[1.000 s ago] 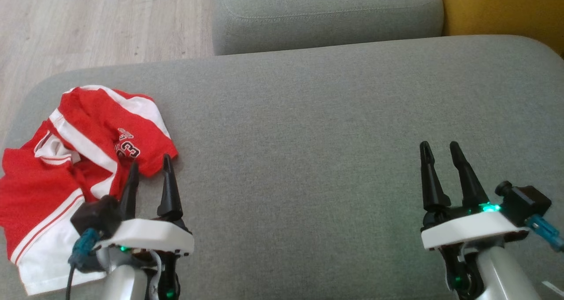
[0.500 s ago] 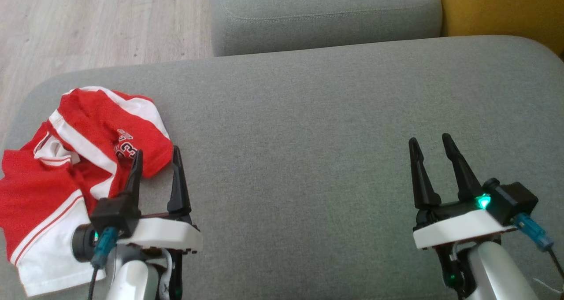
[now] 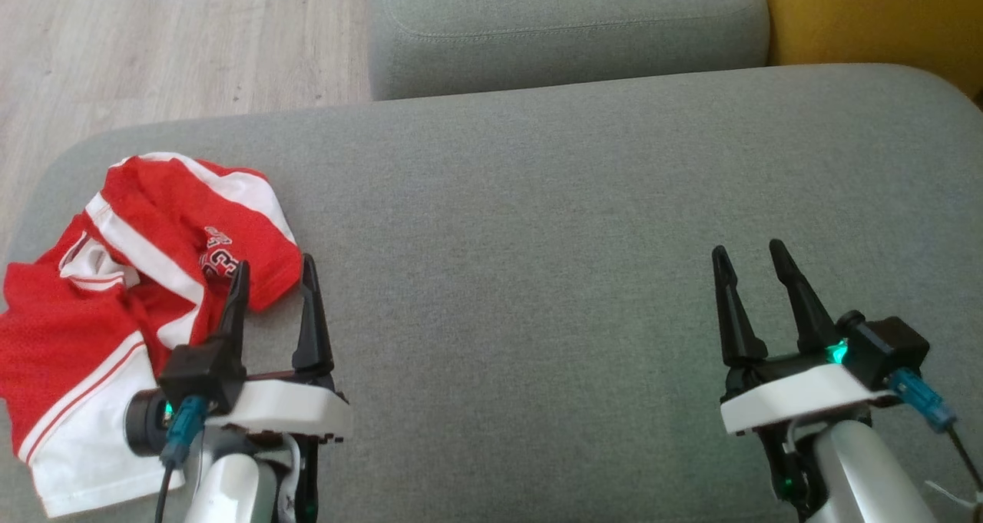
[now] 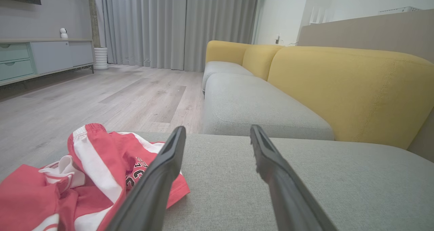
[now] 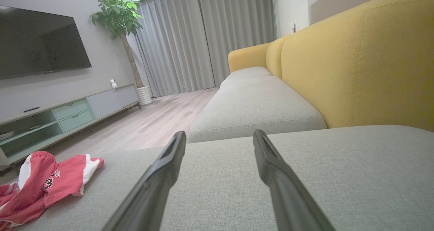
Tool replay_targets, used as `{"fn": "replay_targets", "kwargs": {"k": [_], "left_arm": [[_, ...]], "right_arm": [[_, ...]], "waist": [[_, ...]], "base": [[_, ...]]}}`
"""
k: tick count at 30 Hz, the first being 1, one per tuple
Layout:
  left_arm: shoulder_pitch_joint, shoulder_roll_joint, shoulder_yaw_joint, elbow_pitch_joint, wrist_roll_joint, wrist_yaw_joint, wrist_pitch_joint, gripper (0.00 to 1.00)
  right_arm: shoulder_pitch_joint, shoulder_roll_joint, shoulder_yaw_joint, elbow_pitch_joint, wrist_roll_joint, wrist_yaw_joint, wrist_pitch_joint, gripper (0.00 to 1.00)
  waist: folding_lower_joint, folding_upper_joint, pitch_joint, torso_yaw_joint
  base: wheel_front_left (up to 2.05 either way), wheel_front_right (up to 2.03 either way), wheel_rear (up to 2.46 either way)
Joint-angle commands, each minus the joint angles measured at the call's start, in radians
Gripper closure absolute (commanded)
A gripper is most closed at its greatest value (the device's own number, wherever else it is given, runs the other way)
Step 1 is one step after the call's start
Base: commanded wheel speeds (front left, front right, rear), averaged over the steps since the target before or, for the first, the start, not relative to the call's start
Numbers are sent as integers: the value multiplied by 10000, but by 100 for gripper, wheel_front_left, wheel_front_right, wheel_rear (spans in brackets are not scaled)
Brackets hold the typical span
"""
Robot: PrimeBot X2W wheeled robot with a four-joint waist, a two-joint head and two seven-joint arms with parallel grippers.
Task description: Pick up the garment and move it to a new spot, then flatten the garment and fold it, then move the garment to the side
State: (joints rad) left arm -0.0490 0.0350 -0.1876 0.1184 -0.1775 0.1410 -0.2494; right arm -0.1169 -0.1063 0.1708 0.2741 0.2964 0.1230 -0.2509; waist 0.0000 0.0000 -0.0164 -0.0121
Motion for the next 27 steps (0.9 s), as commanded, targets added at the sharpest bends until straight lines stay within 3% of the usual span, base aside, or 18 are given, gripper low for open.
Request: {"fn": "replay_targets", "kwargs": {"k": [1, 17, 27], "left_arm": [[-574, 152, 260, -330, 40, 55, -124, 0], [-583, 152, 262, -279, 96, 31, -124, 0], [-601, 152, 327, -152, 239, 47, -124, 0]], "right_arm": [[-483, -31, 135, -257, -62, 77, -109, 0], [-537, 41, -130, -55, -186, 77, -109, 0], [-448, 58, -98, -145, -166, 77, -109, 0]], "waist": [[0, 0, -6, -1], [0, 0, -20, 84], [0, 0, -1, 994]], "base": [[0, 0, 0], [0, 0, 0], [0, 0, 0]]}}
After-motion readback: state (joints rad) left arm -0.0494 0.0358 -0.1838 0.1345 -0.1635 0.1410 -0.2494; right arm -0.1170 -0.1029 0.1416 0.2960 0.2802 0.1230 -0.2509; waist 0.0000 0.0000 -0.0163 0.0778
